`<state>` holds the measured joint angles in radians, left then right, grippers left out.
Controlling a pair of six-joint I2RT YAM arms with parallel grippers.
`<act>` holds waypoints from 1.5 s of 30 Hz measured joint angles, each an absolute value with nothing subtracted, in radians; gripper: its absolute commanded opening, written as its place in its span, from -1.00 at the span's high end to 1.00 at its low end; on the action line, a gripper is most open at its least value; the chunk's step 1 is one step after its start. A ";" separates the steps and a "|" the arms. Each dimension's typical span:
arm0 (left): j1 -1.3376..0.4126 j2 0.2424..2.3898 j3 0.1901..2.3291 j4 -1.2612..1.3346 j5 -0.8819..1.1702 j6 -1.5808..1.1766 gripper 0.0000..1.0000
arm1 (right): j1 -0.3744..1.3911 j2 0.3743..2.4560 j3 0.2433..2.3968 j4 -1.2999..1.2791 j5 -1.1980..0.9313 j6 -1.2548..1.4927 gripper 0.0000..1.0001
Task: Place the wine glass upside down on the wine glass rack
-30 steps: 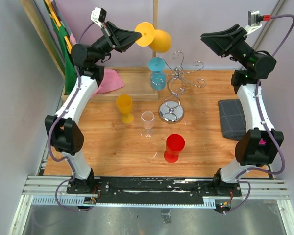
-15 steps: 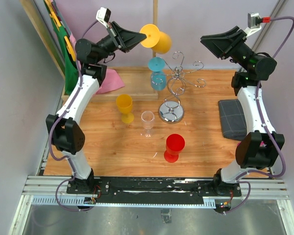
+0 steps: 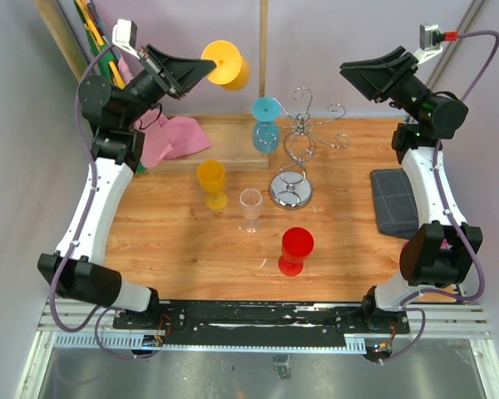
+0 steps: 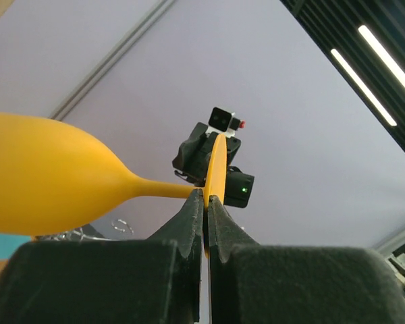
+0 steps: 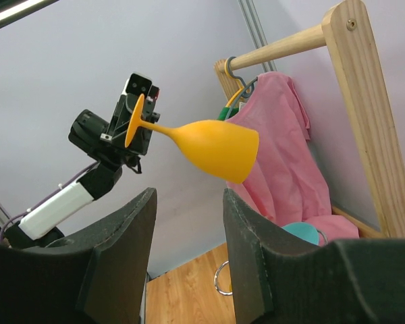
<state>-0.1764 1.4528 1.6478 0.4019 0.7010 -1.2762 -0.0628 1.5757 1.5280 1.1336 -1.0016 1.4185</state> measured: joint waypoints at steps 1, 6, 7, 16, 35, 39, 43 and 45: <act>-0.172 1.427 1.624 0.380 0.695 -1.267 0.99 | -0.063 1.576 1.528 1.135 -1.002 1.419 0.08; -0.153 1.328 1.511 0.257 0.661 -1.229 0.99 | -0.063 1.576 1.528 1.140 -1.001 1.420 0.08; -0.152 1.314 1.492 0.235 0.653 -1.226 0.99 | -0.063 1.576 1.528 1.140 -1.001 1.420 0.08; -0.148 1.185 1.299 0.060 0.613 -1.222 0.99 | -0.063 1.575 1.528 1.139 -1.000 1.419 0.08; -0.298 1.225 1.249 -0.015 0.619 -1.181 0.99 | -0.063 1.535 1.493 1.107 -0.999 1.386 0.08; -0.308 1.227 1.249 -0.017 0.616 -1.172 0.99 | -0.063 1.529 1.487 1.098 -0.999 1.379 0.08; -0.333 1.240 1.249 -0.016 0.614 -1.166 0.99 | -0.063 1.529 1.480 1.093 -0.999 1.377 0.08; -0.347 1.256 1.249 -0.015 0.613 -1.162 1.00 | -0.063 1.529 1.478 1.087 -0.999 1.376 0.08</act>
